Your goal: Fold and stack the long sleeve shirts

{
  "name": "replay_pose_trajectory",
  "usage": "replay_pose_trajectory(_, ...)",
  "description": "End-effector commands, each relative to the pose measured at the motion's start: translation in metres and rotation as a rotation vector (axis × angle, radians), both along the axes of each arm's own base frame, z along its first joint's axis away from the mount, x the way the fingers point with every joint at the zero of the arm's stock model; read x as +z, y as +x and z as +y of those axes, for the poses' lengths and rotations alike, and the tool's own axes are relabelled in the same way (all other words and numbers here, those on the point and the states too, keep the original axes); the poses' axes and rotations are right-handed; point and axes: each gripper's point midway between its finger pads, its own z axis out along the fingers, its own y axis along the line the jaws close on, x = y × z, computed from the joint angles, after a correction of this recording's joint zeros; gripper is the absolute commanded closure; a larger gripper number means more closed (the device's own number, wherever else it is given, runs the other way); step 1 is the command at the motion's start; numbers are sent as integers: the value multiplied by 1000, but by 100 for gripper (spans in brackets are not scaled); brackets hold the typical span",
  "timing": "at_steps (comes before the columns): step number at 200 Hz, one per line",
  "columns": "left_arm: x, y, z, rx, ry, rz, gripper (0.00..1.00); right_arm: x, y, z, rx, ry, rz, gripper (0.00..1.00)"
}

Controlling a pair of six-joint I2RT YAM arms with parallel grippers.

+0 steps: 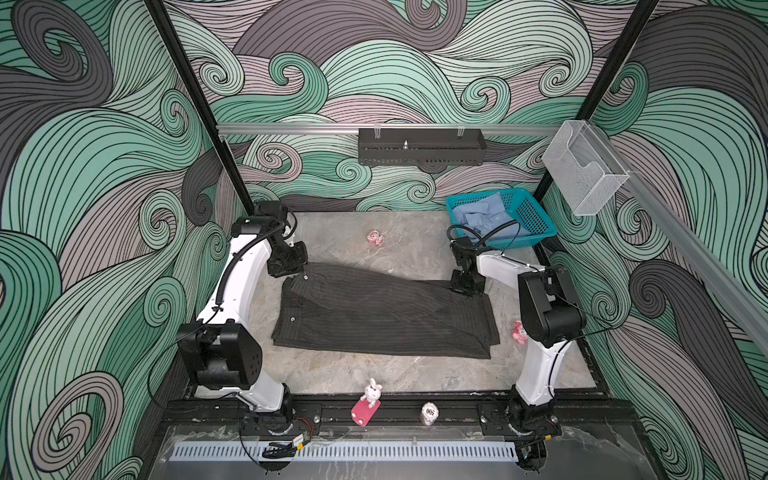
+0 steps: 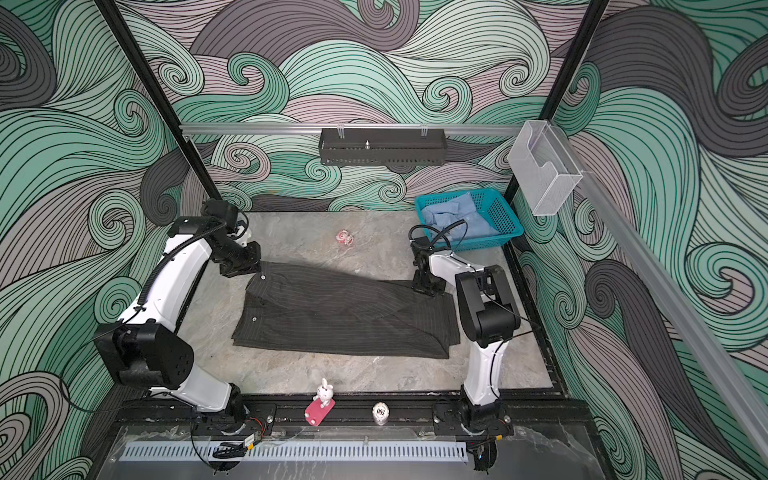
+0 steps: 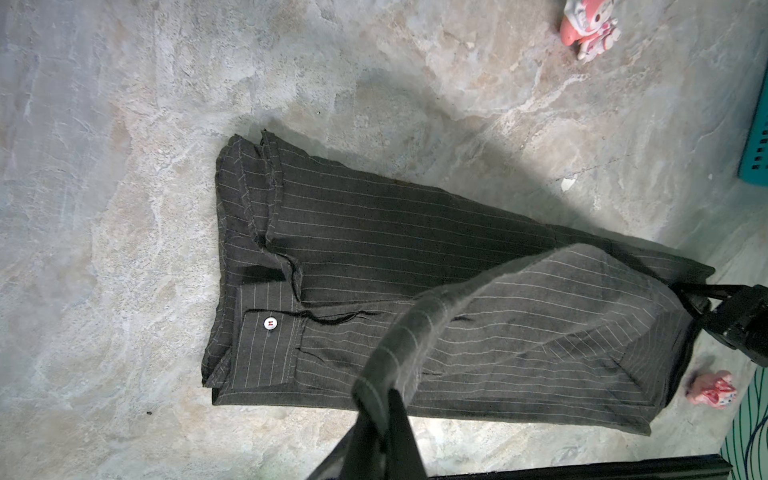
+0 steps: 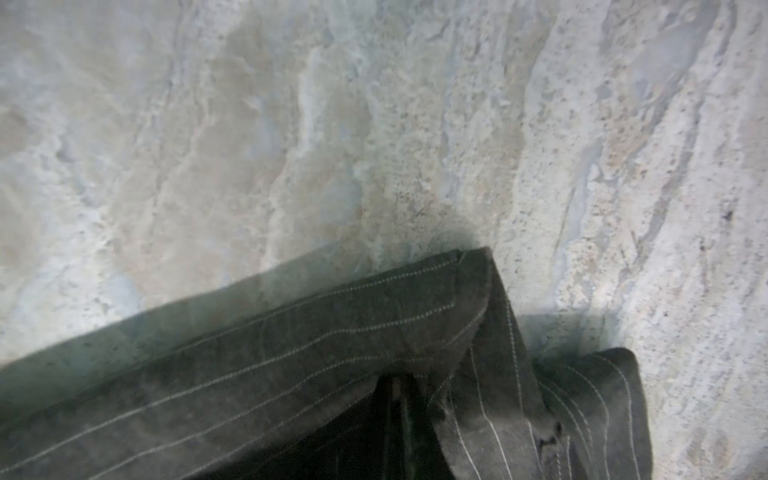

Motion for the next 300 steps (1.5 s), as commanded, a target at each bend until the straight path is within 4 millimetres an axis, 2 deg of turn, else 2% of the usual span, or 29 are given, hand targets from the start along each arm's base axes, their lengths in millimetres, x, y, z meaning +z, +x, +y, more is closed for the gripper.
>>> replay_pose_trajectory(1, 3, -4, -3, -14, -26, 51, 100, -7, -2, -8, 1, -34, 34, 93)
replay_pose_trajectory(19, 14, -6, -9, -34, -59, 24, 100, -7, 0, -7, 3, -31, 33, 94)
replay_pose_trajectory(39, 36, -17, -20, -58, -119, -16, 100, -5, 1, -8, 0, -31, 29, 95)
replay_pose_trajectory(68, 67, -49, -38, -96, -200, -86, 100, -4, 2, -9, 3, -27, 25, 97)
replay_pose_trajectory(80, 83, -68, -48, -121, -239, -138, 100, -3, 3, -9, 0, -23, 23, 97)
replay_pose_trajectory(97, 98, -87, -74, -197, -316, -204, 100, -1, 5, -8, 2, -17, 18, 97)
replay_pose_trajectory(117, 119, -108, -124, -339, -496, -266, 100, 1, 6, -7, 5, -15, 15, 97)
replay_pose_trajectory(136, 156, -129, -162, -477, -650, -374, 100, 3, 6, -7, 6, -13, 12, 97)
replay_pose_trajectory(154, 184, -142, -177, -529, -801, -404, 100, 3, 6, -7, 5, -10, 13, 97)
replay_pose_trajectory(171, 185, -146, -182, -531, -850, -393, 100, 3, 6, -6, 3, -5, 17, 97)
replay_pose_trajectory(194, 157, -132, -175, -459, -789, -348, 100, 3, 7, -6, 3, -10, 15, 97)
replay_pose_trajectory(212, 133, -111, -157, -356, -718, -326, 100, 2, 7, -7, 6, -14, 20, 97)
replay_pose_trajectory(236, 98, -81, -104, -152, -543, -307, 100, 0, 6, -8, 7, -20, 27, 97)
replay_pose_trajectory(266, 46, -62, -31, 21, -214, -212, 100, -4, 6, -9, 8, -23, 38, 97)
replay_pose_trajectory(284, 23, -54, -4, 65, -93, -149, 100, -6, 5, -11, 8, -31, 45, 98)
replay_pose_trajectory(300, 3, -48, 10, 90, -31, -81, 100, -9, 3, -12, 10, -37, 52, 97)
